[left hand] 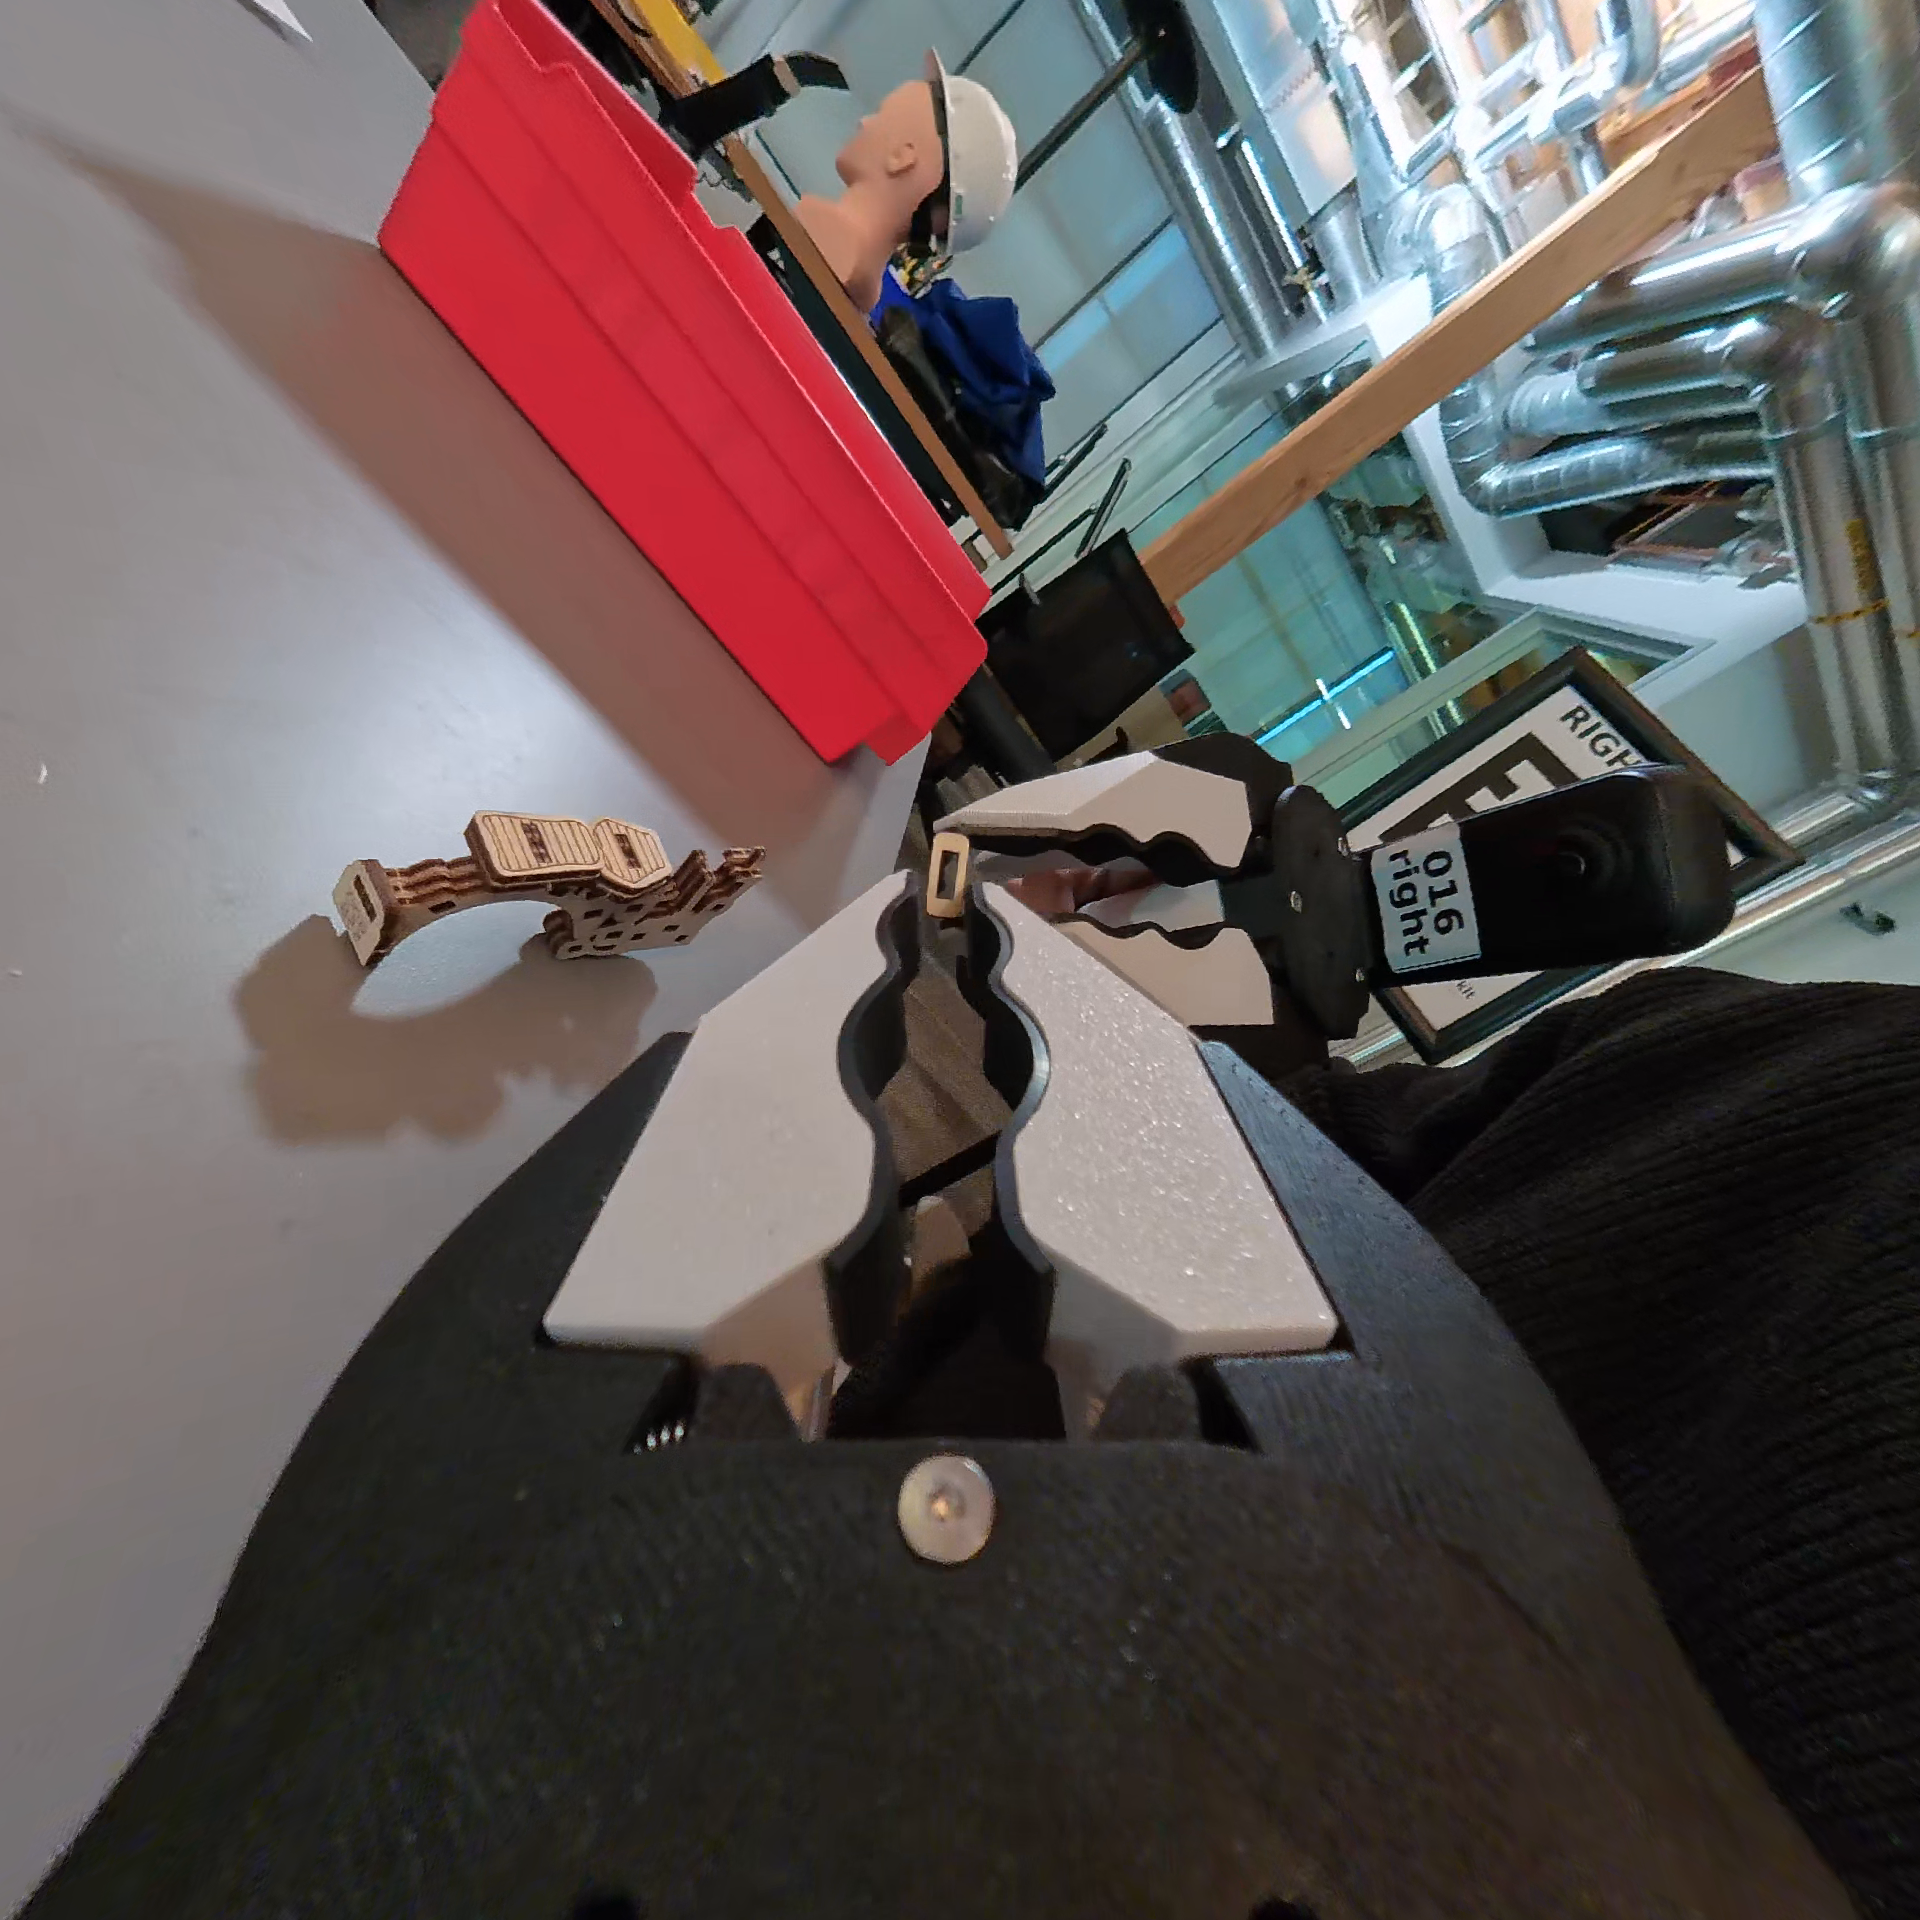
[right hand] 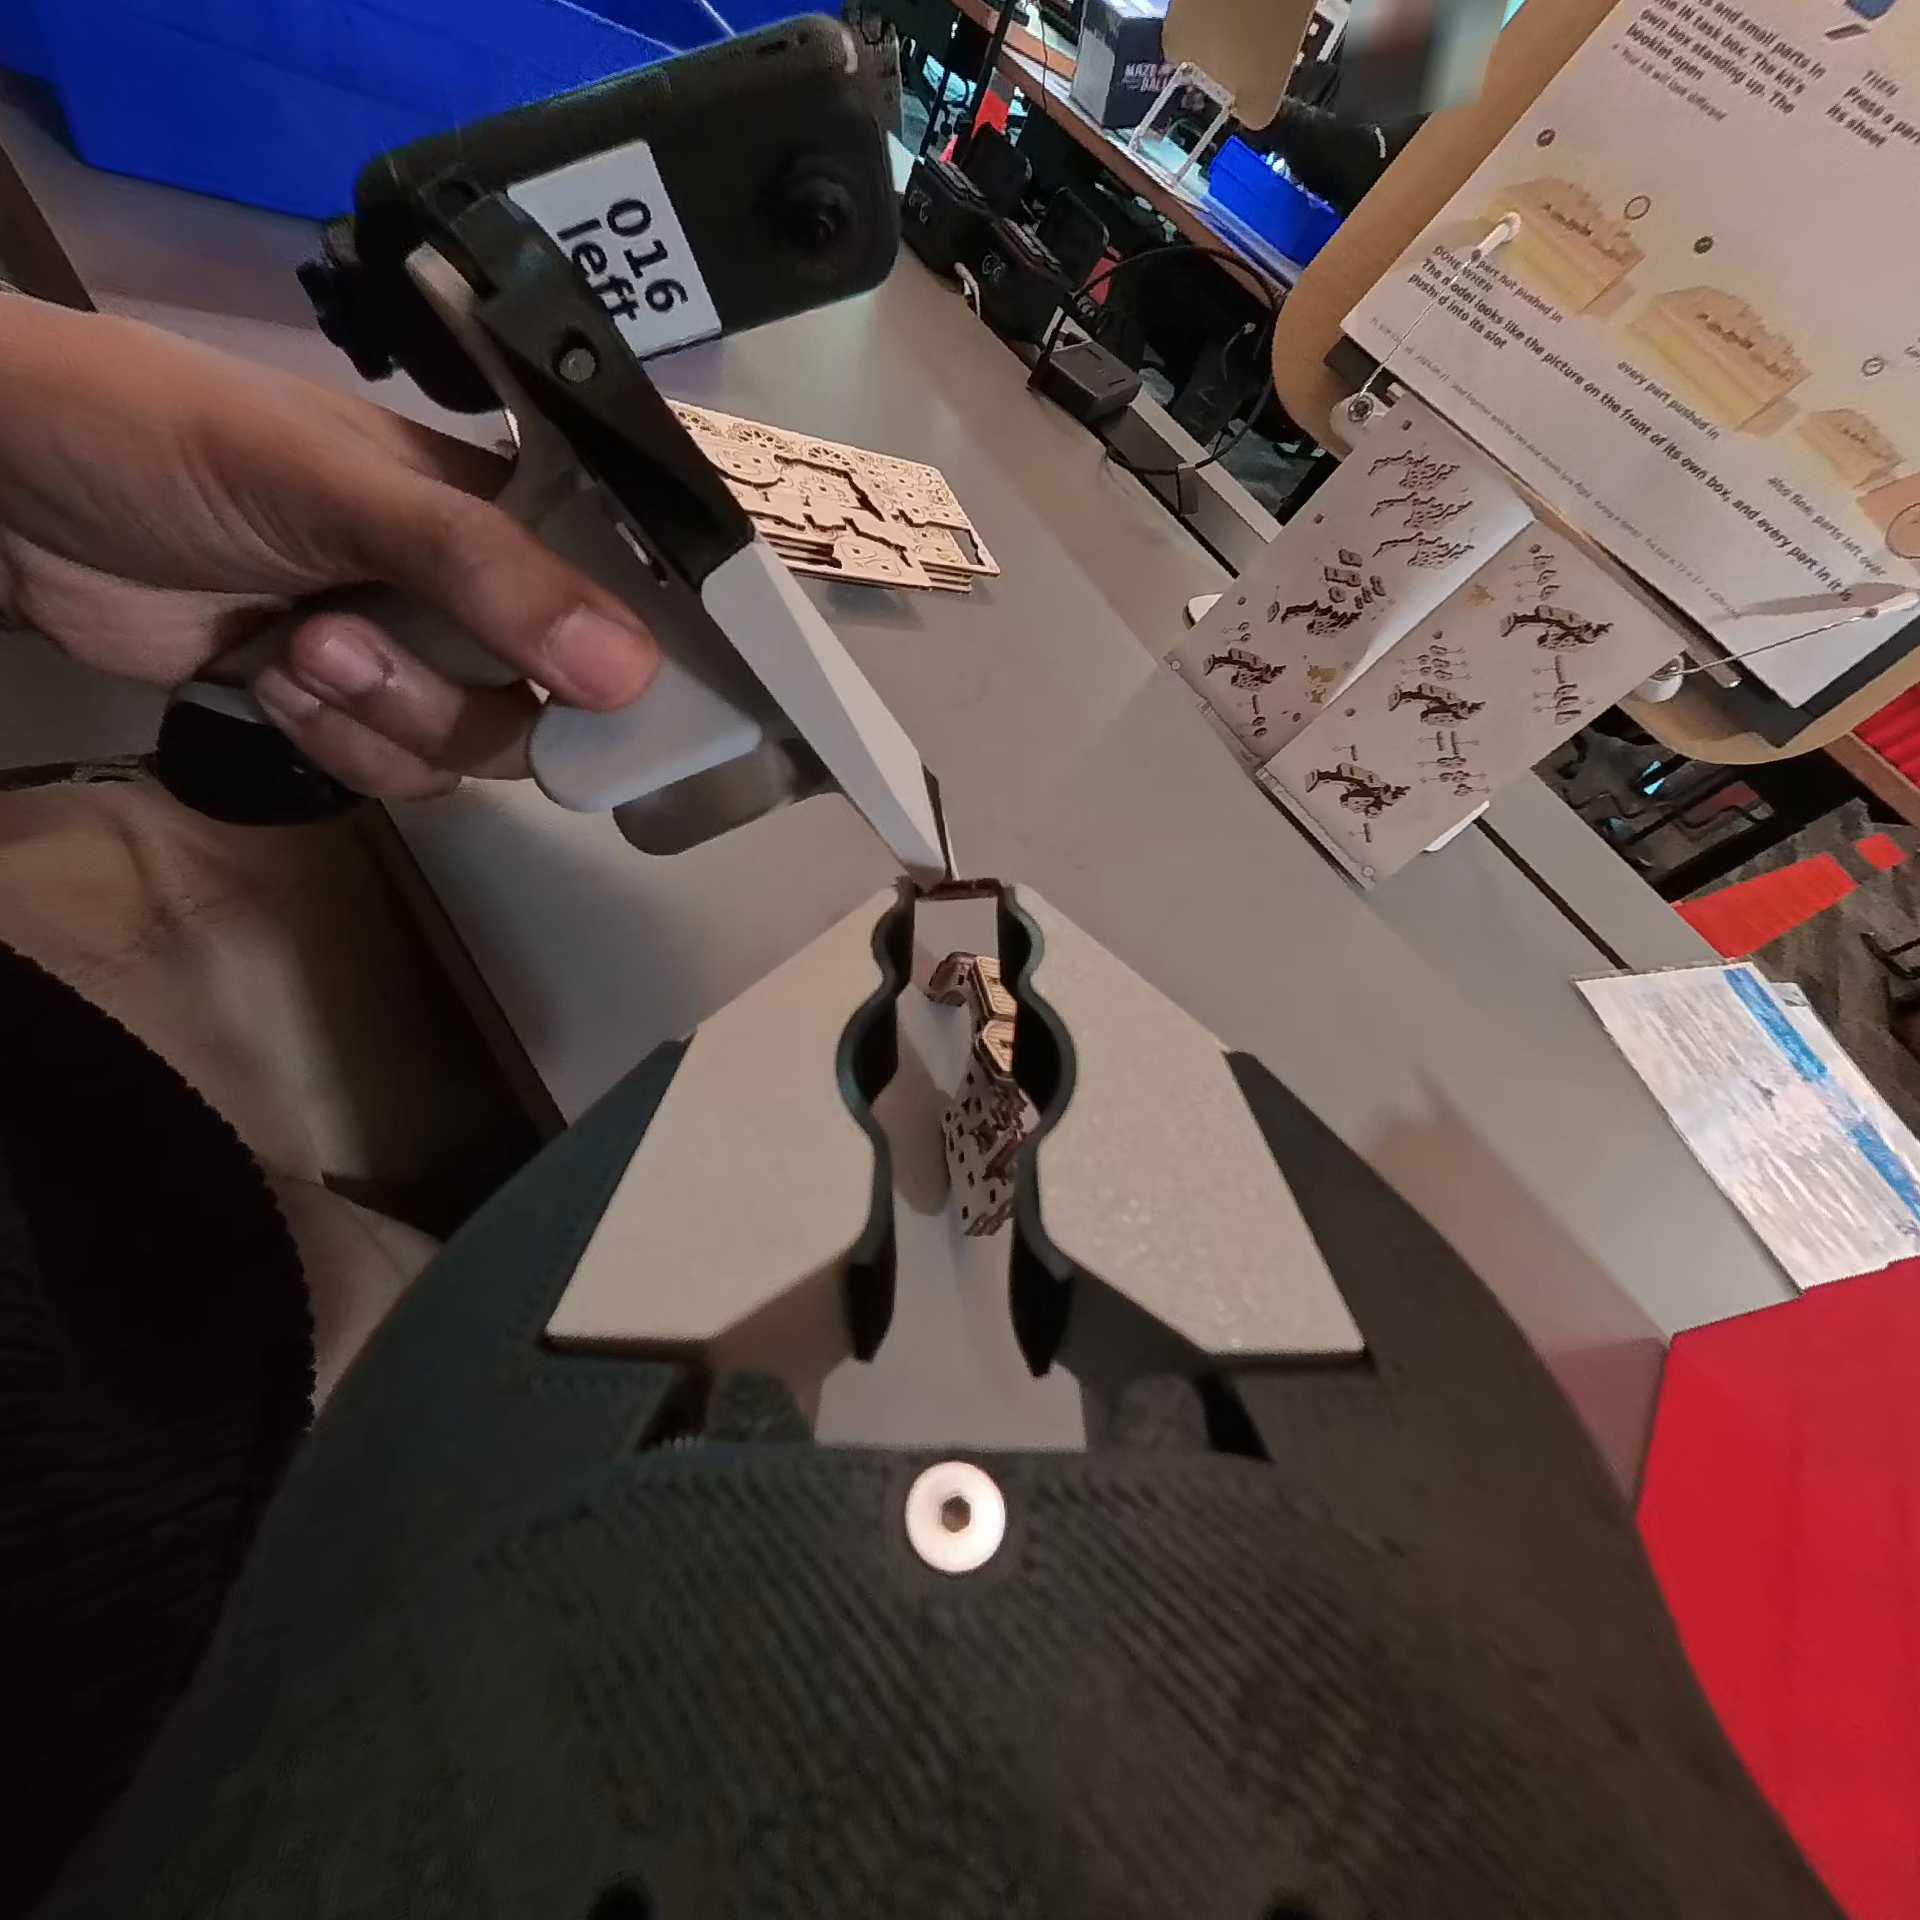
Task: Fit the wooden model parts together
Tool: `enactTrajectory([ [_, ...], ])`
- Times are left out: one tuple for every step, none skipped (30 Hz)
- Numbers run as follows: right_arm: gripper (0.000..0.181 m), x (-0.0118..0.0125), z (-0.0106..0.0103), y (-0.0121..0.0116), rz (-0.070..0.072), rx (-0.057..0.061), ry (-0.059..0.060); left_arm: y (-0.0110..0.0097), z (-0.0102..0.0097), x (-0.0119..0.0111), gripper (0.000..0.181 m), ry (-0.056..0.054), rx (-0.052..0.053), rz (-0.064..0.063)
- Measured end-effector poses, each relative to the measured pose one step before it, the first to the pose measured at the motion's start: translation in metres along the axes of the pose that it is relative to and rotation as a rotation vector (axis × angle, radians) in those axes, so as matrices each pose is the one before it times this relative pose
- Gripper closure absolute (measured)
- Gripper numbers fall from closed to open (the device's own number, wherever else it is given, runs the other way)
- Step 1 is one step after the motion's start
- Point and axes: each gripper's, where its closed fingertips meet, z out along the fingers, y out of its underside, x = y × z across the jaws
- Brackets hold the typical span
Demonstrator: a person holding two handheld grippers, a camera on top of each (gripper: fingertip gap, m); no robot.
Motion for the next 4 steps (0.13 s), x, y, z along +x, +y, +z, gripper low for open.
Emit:
enactTrajectory([
  [0.167,-0.00014,0.00001,0.00018,0.0010,0.0016,-0.0024,-0.00018,-0.00010,0.00040,0.175,0.0094,0.0016,-0.0080],
  [0.166,-0.00015,-0.00020,-0.00006,0.0044,0.0026,-0.0028,-0.00005,0.00010,0.00074,0.174,0.0125,0.0016,-0.0107],
  [0.166,-0.00033,-0.00009,-0.00034,0.0090,0.0039,-0.0060,-0.00018,0.00005,0.00095,0.173,0.0135,0.0023,-0.0133],
  [0.166,-0.00051,-0.00017,-0.00033,0.0123,0.0054,-0.0081,-0.00012,0.00020,0.00120,0.172,0.0156,0.0030,-0.0128],
])
